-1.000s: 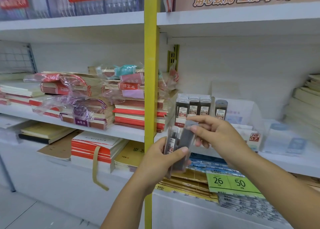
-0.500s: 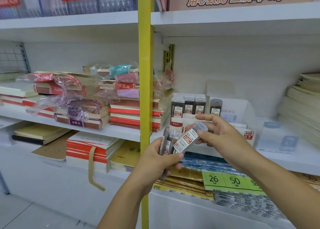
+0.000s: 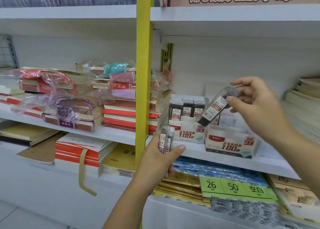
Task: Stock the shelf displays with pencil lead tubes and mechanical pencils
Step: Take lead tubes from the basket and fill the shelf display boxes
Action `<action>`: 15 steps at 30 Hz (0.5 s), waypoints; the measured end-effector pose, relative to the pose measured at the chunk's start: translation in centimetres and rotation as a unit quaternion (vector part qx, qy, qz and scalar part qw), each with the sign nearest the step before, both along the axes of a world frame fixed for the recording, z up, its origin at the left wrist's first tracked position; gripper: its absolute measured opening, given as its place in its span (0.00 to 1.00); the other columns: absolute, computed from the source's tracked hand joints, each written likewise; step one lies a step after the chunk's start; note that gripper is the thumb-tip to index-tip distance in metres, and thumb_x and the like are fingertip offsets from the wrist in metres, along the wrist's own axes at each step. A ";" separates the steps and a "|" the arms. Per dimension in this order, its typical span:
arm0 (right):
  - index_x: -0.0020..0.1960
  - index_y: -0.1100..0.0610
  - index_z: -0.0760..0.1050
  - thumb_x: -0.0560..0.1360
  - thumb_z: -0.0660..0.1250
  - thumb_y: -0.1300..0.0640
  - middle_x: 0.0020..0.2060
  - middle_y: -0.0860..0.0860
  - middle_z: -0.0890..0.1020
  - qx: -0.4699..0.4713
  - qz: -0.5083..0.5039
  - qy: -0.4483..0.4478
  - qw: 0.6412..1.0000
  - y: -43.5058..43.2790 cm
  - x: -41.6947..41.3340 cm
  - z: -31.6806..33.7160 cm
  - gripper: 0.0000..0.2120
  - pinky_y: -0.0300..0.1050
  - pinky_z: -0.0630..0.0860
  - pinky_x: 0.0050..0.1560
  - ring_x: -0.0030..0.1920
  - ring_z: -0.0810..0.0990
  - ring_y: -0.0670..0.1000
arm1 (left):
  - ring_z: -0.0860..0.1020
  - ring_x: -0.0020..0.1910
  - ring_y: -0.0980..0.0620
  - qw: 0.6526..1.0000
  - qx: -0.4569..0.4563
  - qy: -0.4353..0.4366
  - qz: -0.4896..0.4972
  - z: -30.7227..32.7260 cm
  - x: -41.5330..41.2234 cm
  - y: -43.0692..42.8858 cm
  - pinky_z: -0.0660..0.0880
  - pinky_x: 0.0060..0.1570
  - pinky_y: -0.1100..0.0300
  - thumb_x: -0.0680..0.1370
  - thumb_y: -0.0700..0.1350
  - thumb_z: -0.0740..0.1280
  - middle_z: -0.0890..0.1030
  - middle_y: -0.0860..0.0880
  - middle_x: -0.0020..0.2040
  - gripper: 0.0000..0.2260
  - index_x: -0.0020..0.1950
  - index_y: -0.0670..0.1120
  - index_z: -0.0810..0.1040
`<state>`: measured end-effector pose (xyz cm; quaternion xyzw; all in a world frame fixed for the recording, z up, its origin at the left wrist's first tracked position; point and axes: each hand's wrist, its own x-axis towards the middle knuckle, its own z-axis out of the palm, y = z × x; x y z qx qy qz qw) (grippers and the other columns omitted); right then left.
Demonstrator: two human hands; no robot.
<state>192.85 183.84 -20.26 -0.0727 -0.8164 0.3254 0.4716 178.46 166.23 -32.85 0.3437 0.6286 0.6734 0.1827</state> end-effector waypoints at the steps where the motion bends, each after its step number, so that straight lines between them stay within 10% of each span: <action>1: 0.46 0.33 0.72 0.74 0.70 0.58 0.44 0.45 0.84 0.015 -0.025 0.005 1.000 1.1 0.2 0.8 0.18 0.56 0.81 0.47 0.45 0.83 0.52 | 0.78 0.27 0.55 1.000 0.002 0.003 -0.003 0.1 0.0 0.5 0.77 0.30 0.61 0.76 0.56 0.72 0.82 0.56 0.33 0.10 0.54 0.61 0.75; 5: 0.44 0.32 0.71 0.74 0.70 0.63 0.42 0.44 0.82 0.089 -0.085 -0.033 0.992 4.4 -0.1 2.2 0.23 0.58 0.79 0.53 0.43 0.82 0.51 | 0.82 0.33 0.54 0.997 0.036 -0.058 -0.037 0.6 0.4 2.4 0.83 0.36 0.57 0.80 0.52 0.68 0.83 0.53 0.36 0.03 0.52 0.61 0.77; 10: 0.48 0.39 0.71 0.74 0.71 0.60 0.43 0.39 0.79 0.187 -0.120 -0.122 0.967 5.7 -1.8 1.2 0.16 0.26 0.72 0.41 0.40 0.80 0.38 | 0.84 0.38 0.51 0.993 0.051 -0.087 -0.055 0.6 0.6 3.9 0.83 0.40 0.57 0.82 0.42 0.66 0.86 0.53 0.45 0.10 0.60 0.56 0.77; 15: 0.50 0.44 0.76 0.73 0.72 0.58 0.46 0.44 0.75 0.198 -0.136 -0.189 0.952 6.5 -3.2 -0.5 0.11 0.40 0.74 0.46 0.43 0.77 0.43 | 0.84 0.38 0.53 0.993 0.052 -0.081 -0.064 0.5 0.7 4.4 0.83 0.41 0.58 0.82 0.42 0.66 0.87 0.50 0.46 0.11 0.62 0.54 0.76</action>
